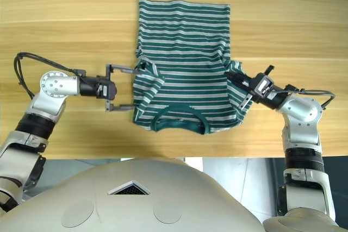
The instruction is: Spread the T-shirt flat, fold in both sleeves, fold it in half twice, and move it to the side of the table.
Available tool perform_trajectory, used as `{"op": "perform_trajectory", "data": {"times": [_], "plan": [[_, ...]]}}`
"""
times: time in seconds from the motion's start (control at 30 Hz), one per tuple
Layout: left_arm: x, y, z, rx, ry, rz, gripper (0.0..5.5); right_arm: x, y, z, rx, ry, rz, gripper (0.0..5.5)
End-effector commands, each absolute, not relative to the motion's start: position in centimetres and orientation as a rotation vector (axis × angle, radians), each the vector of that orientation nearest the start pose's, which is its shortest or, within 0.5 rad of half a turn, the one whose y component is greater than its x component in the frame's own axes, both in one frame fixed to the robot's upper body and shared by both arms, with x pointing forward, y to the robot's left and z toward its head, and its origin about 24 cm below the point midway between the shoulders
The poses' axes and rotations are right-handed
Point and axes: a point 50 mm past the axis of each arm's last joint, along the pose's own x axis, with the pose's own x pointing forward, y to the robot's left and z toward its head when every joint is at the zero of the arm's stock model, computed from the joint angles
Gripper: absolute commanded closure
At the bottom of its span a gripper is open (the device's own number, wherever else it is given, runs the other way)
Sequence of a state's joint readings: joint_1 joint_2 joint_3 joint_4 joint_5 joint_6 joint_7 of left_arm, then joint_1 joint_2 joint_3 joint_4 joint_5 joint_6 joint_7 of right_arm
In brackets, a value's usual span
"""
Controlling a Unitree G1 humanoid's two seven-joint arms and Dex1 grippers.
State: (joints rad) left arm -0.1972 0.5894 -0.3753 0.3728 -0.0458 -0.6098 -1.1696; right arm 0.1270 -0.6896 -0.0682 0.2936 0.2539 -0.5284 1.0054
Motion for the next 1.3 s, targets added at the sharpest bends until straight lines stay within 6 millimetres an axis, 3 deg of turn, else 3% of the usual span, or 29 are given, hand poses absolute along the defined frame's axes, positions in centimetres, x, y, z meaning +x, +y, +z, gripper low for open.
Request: {"op": "perform_trajectory", "data": {"times": [0.03, 0.4, 0.53, 0.77, 1.03, 1.3], "plan": [[22.6, 16.5, 2.9, 0.668, 0.026, -1.555, 0.11, 19.7, -27.3, 4.8, -0.508, 0.083, 0.903, 5.50], [22.9, 15.8, 1.8, 0.718, 0.117, -1.639, 0.11, 19.7, -27.1, 5.0, -0.515, 0.076, 0.909, 5.50], [22.7, 16.2, 0.5, 0.765, 0.195, -1.684, 0.11, 19.7, -27.0, 5.1, -0.518, 0.074, 0.914, 5.50], [22.2, 17.6, 0.0, 0.818, 0.244, -1.704, 0.11, 19.8, -27.0, 5.2, -0.519, 0.075, 0.915, 5.50], [21.1, 19.4, 0.3, 0.825, 0.271, -1.674, 0.11, 19.8, -27.0, 5.1, -0.517, 0.081, 0.908, 5.50], [20.0, 18.6, 1.1, 0.692, 0.218, -1.684, 0.11, 20.2, -28.3, 4.9, -0.581, 0.155, 0.858, 5.50]]}}
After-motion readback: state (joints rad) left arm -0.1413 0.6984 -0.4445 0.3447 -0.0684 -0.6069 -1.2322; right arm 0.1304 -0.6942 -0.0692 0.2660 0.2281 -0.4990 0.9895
